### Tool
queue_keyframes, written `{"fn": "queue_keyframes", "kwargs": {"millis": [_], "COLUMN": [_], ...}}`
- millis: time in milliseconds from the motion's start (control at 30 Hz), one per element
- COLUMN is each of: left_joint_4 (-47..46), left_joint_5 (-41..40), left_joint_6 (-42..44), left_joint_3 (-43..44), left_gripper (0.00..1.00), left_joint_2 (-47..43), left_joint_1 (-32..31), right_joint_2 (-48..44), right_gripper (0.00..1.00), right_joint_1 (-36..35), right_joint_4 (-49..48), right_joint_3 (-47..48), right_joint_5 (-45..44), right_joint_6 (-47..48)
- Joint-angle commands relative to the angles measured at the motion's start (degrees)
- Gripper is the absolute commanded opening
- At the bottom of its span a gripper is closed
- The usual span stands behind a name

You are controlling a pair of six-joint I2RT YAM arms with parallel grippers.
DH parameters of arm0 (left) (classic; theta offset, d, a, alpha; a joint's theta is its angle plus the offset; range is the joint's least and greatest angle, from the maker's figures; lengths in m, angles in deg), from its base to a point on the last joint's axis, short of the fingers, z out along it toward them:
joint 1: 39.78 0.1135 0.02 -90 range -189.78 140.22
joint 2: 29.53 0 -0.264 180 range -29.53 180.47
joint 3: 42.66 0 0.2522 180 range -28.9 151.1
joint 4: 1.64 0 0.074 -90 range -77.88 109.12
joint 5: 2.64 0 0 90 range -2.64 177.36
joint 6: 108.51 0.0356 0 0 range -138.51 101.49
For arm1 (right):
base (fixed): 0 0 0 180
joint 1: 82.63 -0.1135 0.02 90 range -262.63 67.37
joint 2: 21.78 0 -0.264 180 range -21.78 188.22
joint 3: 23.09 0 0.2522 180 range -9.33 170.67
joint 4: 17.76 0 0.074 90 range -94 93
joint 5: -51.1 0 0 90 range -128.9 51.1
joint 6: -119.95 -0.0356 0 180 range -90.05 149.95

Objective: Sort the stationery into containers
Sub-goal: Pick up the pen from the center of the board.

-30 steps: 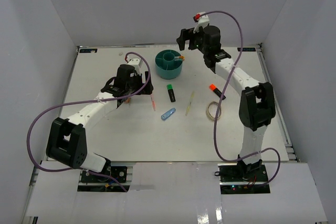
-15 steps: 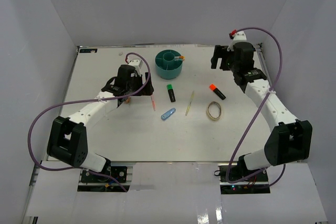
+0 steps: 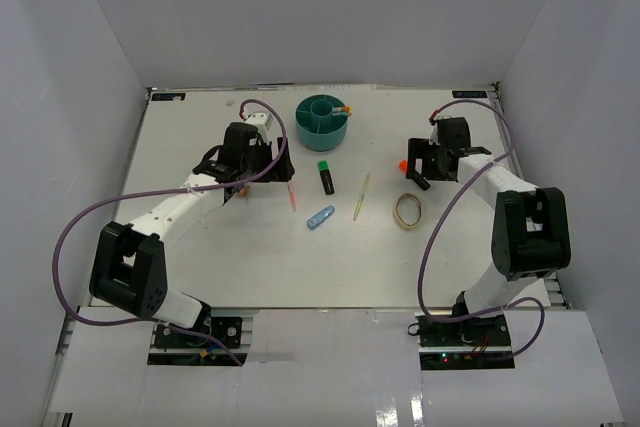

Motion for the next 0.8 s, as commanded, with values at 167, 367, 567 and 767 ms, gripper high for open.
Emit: {"fn": "queue_keyframes", "kwargs": {"millis": [167,367,567,767], "left_joint_4": [-0.2,-0.2,-0.2,-0.1], "left_joint_5": [0.7,1.2,1.8,3.8], "left_joint_6": [0.1,0.2,0.1,0.2], "left_joint_3": [1.8,1.9,1.9,2.3], "left_gripper": [0.98,0.98,0.98,0.98], "left_joint_2": [-1.4,-1.1,-0.6,-0.3], "left_joint_1": [0.2,0.2,0.2,0.2], "right_joint_2": [6.9,10.1,12.5,12.4], "right_gripper": [0.95,0.86,0.76,0.51], "right_joint_1": [0.2,0.3,0.3,0.3], "right_joint_4": [1.5,3.3,5.1,5.3], "right_joint_3": [5.5,7.3,7.4,6.5], "right_joint_5": [4.6,7.0,6.6,5.8], "right_joint_6": [10.4,13.9,15.7,16.5]}}
